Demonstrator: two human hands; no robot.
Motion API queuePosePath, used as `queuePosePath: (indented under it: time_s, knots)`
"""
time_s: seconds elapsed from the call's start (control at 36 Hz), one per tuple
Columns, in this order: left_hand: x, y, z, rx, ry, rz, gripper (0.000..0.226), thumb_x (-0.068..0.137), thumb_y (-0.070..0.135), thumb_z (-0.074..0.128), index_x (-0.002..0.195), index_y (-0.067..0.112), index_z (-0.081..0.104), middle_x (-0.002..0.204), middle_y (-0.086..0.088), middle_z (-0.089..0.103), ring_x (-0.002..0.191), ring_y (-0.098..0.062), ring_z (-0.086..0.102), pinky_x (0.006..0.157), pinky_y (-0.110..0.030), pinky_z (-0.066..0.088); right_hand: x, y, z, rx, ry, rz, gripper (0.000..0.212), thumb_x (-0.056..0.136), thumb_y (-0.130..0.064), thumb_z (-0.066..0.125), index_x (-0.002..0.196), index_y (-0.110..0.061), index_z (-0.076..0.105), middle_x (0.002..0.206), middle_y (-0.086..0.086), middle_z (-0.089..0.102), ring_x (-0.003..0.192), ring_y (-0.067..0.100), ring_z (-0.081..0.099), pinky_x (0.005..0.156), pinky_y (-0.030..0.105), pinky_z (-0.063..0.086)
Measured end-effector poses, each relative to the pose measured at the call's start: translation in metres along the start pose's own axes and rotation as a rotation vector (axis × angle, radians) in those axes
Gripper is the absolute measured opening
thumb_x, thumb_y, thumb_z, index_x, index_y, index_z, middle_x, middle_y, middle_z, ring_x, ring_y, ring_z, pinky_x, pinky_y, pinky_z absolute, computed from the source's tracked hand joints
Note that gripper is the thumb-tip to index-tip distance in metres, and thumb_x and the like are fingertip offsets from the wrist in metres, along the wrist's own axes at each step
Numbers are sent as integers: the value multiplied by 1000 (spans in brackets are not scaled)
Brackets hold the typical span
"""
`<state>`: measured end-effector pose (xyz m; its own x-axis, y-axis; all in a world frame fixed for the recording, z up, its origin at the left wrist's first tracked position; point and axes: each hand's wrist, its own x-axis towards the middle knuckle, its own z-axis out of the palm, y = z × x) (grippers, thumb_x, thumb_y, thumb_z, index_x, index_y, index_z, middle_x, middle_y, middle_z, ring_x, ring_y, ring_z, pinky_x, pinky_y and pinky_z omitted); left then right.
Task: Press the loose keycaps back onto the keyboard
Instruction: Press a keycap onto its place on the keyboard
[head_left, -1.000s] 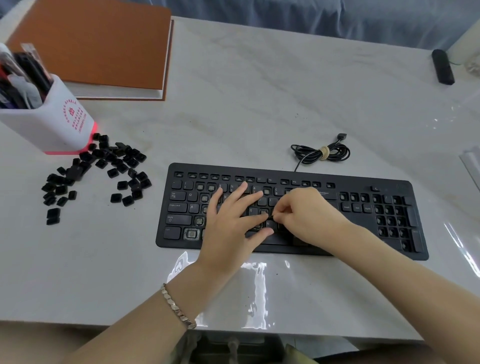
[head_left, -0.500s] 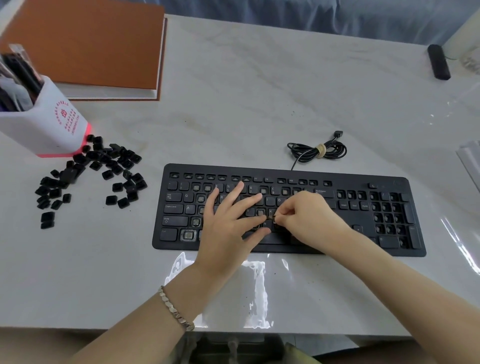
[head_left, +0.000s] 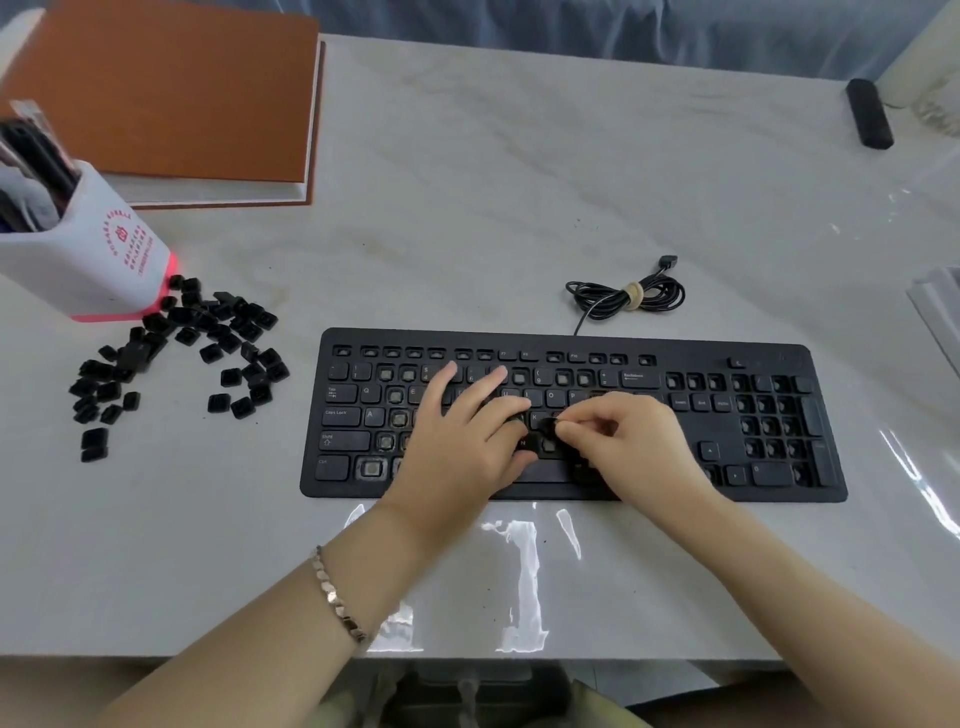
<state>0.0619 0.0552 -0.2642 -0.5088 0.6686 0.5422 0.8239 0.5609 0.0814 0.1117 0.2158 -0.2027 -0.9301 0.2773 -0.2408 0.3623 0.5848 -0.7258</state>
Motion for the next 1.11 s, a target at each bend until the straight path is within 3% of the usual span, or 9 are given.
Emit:
queuePosePath:
  time_s: [0.08, 0.22, 0.58, 0.86, 1.11]
  knots:
    - [3, -2, 0, 0, 4, 49, 26, 85, 26, 54, 74, 9, 71, 94, -1, 71, 103, -23, 66, 96, -50, 40, -1, 6, -6, 67, 65, 46, 17, 81, -14, 68, 71, -27, 66, 64, -12, 60, 61, 1, 53, 66, 14, 41]
    - [3, -14, -9, -182, 40, -97, 21, 83, 25, 59, 79, 8, 71, 97, -3, 71, 109, -18, 58, 101, -44, 32, 0, 17, -20, 116, 163, 71, 19, 81, -14, 68, 70, -28, 65, 66, -8, 61, 64, 7, 54, 72, 23, 42]
    - [-10, -20, -10, -168, 5, -30, 19, 84, 25, 61, 83, 10, 74, 98, -2, 70, 107, -16, 55, 98, -38, 37, 0, 25, -20, 189, 215, 85, 21, 82, -13, 68, 69, -30, 64, 66, -7, 59, 62, 5, 52, 65, 18, 40]
    - [-15, -17, -8, -300, -49, -131, 23, 86, 29, 60, 89, 11, 75, 103, -1, 69, 108, -12, 56, 100, -35, 34, 0, 25, -20, 178, 205, 73, 16, 82, -13, 68, 73, -26, 66, 65, -10, 59, 62, 3, 51, 66, 18, 39]
    - [-15, -17, -12, -205, -65, -63, 20, 90, 28, 59, 89, 16, 75, 108, 0, 69, 107, -15, 60, 98, -36, 38, -1, 26, -20, 172, 195, 72, 17, 82, -14, 68, 72, -27, 65, 68, -8, 59, 64, 4, 51, 64, 17, 39]
